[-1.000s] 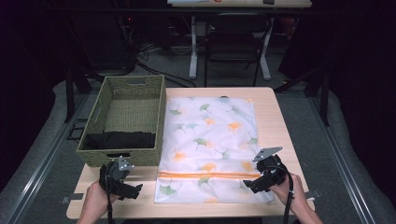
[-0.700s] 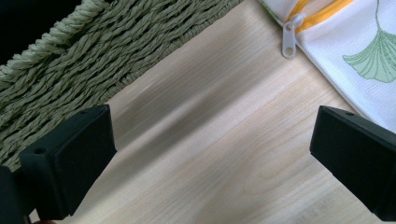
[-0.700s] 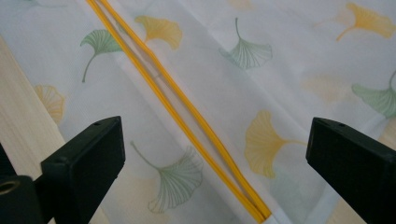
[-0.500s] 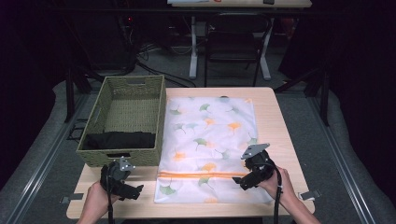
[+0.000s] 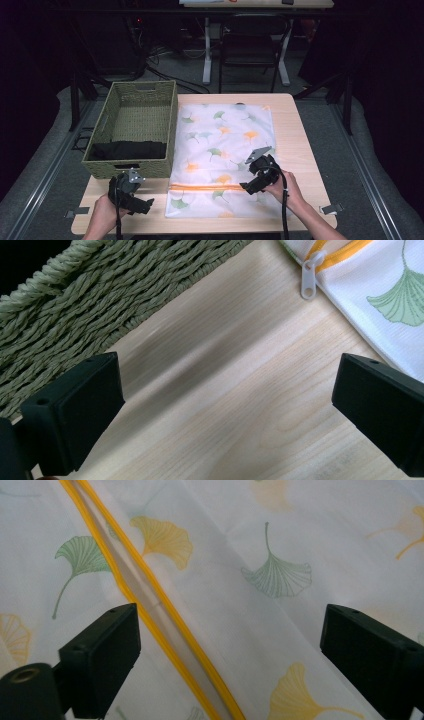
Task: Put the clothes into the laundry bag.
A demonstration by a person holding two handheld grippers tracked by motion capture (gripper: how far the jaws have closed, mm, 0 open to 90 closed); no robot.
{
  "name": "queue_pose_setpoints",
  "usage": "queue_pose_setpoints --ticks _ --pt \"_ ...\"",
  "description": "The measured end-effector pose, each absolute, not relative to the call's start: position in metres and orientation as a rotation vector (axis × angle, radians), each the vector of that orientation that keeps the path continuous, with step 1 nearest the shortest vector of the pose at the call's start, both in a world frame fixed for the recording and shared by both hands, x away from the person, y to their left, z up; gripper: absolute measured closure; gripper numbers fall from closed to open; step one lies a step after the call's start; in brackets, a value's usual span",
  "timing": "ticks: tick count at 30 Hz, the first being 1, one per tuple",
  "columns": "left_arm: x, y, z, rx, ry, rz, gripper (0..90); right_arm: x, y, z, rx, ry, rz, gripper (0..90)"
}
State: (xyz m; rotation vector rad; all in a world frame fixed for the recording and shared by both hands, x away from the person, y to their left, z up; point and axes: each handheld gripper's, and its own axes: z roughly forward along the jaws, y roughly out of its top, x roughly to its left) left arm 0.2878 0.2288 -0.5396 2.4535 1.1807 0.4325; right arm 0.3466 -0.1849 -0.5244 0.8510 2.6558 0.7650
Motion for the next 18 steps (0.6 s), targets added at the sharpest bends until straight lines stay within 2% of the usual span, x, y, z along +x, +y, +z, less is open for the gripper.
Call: queue_pose_setpoints --ticks 13,15,18 --pt "0.287 0.23 -0.54 2.465 1.174 0.427 0.1 0.36 -0.157 -0.537 0.791 2.729 0.689 18.2" --pt "0.288 0.23 -0.54 2.466 1.172 0.428 0.1 0.363 -0.154 -0.539 0.775 2.742 0.68 24.0" --pt "0.288 0.23 -0.54 2.468 1.171 0.427 0.1 0.365 -0.148 -0.543 0.772 2.758 0.661 26.5"
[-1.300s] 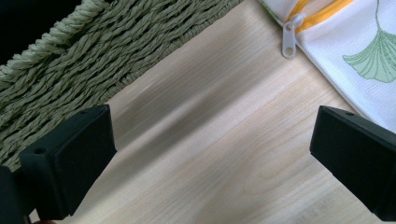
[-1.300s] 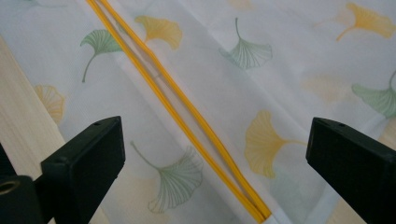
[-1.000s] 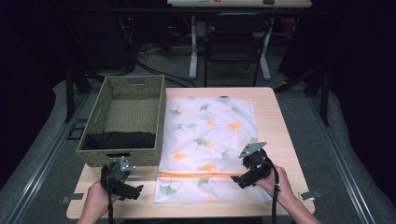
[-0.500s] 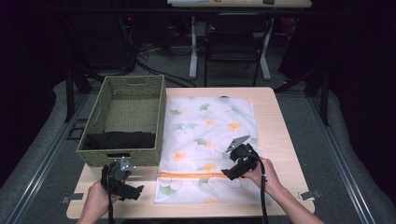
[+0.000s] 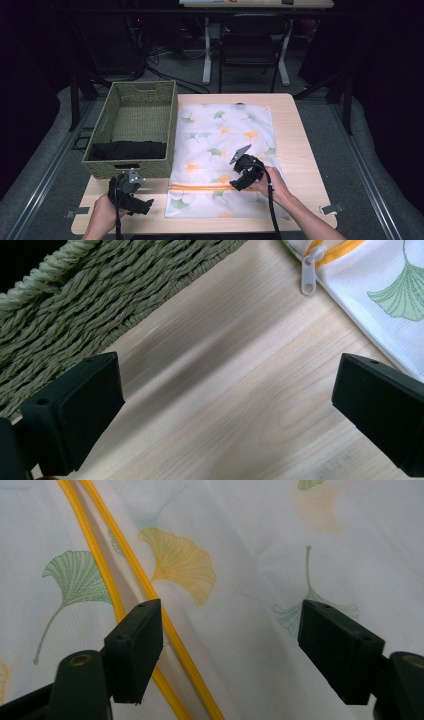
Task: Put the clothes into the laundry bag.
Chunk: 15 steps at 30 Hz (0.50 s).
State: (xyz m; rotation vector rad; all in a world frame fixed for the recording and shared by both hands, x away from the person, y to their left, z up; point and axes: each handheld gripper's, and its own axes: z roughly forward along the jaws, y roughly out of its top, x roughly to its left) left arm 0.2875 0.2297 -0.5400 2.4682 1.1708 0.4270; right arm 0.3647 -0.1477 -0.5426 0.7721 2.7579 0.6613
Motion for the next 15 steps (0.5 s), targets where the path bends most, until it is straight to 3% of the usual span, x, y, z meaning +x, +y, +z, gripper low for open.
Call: queue_pose_setpoints --ticks 6,15 --pt "0.287 0.23 -0.54 2.47 1.17 0.429 0.1 0.369 -0.138 -0.55 0.766 2.81 0.642 33.3" --pt "0.287 0.231 -0.54 2.475 1.168 0.428 0.1 0.372 -0.13 -0.558 0.759 2.866 0.603 32.3"
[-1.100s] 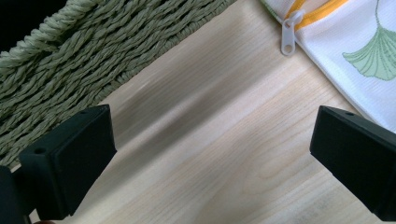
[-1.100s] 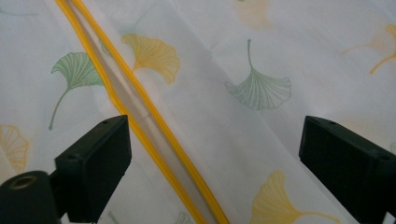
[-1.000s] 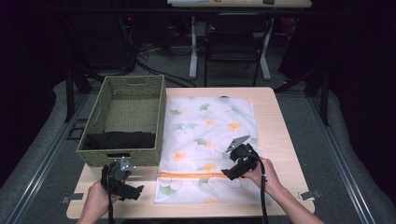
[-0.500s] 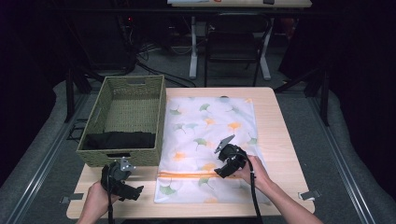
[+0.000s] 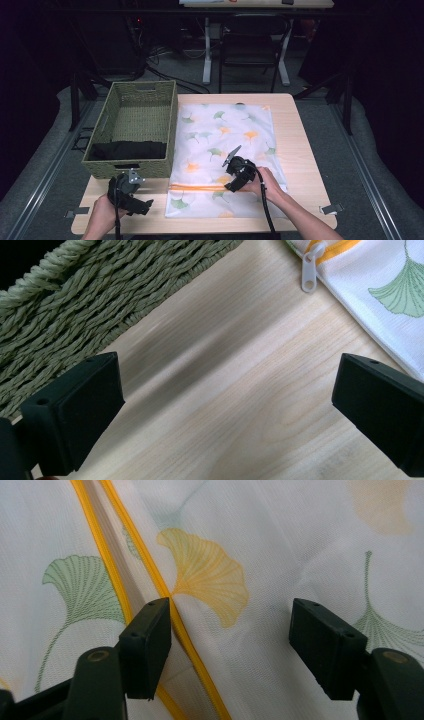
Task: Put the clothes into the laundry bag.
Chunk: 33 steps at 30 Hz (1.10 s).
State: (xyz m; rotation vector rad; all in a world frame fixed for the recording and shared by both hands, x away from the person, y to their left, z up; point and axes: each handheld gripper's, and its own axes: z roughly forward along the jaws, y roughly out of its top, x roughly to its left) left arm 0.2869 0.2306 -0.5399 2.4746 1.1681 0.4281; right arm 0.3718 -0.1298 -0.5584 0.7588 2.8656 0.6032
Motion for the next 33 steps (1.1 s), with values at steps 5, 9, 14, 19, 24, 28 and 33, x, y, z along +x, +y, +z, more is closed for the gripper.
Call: queue_pose_setpoints --ticks 5,9,14,19,24,28,33 --pt "0.287 0.231 -0.54 2.476 1.166 0.43 0.1 0.372 -0.131 -0.559 0.787 2.861 0.608 32.6" --pt "0.287 0.231 -0.539 2.481 1.164 0.422 0.1 0.373 -0.132 -0.559 0.81 2.846 0.619 35.9" --pt "0.287 0.23 -0.54 2.489 1.156 0.42 0.1 0.374 -0.133 -0.558 0.838 2.828 0.628 42.3" --pt "0.287 0.23 -0.54 2.489 1.159 0.425 0.1 0.375 -0.136 -0.558 0.86 2.816 0.647 47.4" --pt "0.286 0.23 -0.539 2.492 1.157 0.426 0.1 0.38 -0.134 -0.556 0.885 2.818 0.623 54.4" --pt "0.286 0.231 -0.54 2.491 1.153 0.428 0.1 0.383 -0.137 -0.556 0.912 2.812 0.634 60.7" --pt "0.286 0.231 -0.54 2.493 1.15 0.427 0.1 0.385 -0.139 -0.555 0.971 2.793 0.644 67.7"
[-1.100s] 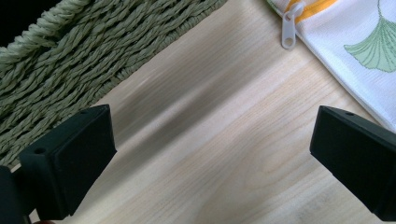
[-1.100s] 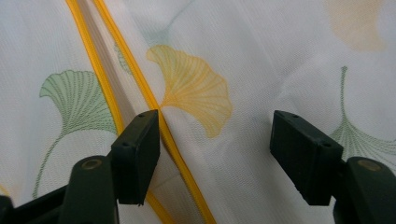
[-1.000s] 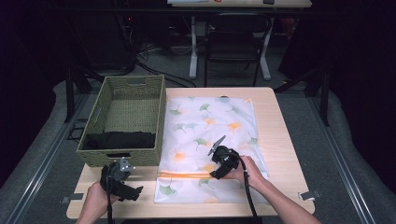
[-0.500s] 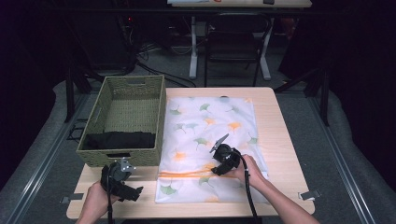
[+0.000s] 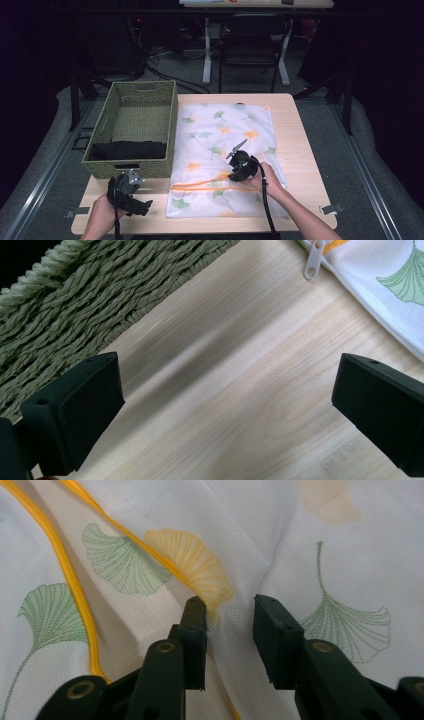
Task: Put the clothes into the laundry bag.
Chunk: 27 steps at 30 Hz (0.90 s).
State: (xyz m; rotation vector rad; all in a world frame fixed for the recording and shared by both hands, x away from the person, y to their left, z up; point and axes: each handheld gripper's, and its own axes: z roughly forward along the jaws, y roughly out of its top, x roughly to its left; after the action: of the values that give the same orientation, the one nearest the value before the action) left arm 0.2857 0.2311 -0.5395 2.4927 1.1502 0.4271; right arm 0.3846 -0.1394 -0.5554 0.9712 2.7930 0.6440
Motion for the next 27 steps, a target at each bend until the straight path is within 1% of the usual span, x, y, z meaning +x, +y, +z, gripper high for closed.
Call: queue_pose_setpoints --ticks 2,5,13,18,25,27 --pt "0.285 0.231 -0.539 2.494 1.149 0.429 0.1 0.385 -0.14 -0.555 0.968 2.792 0.649 69.7" --pt "0.285 0.231 -0.54 2.492 1.149 0.44 0.1 0.386 -0.142 -0.556 0.979 2.77 0.649 76.5" --pt "0.285 0.23 -0.54 2.48 1.146 0.425 0.5 0.385 -0.142 -0.557 0.967 2.739 0.666 85.4" --pt "0.285 0.23 -0.54 2.48 1.139 0.419 0.5 0.384 -0.142 -0.555 0.959 2.728 0.663 86.7" --pt "0.283 0.231 -0.539 2.47 1.111 0.438 2.0 0.383 -0.146 -0.54 0.959 2.686 0.736 86.7" --pt "0.284 0.231 -0.539 2.468 1.109 0.423 2.3 0.383 -0.147 -0.535 0.948 2.667 0.757 86.7"
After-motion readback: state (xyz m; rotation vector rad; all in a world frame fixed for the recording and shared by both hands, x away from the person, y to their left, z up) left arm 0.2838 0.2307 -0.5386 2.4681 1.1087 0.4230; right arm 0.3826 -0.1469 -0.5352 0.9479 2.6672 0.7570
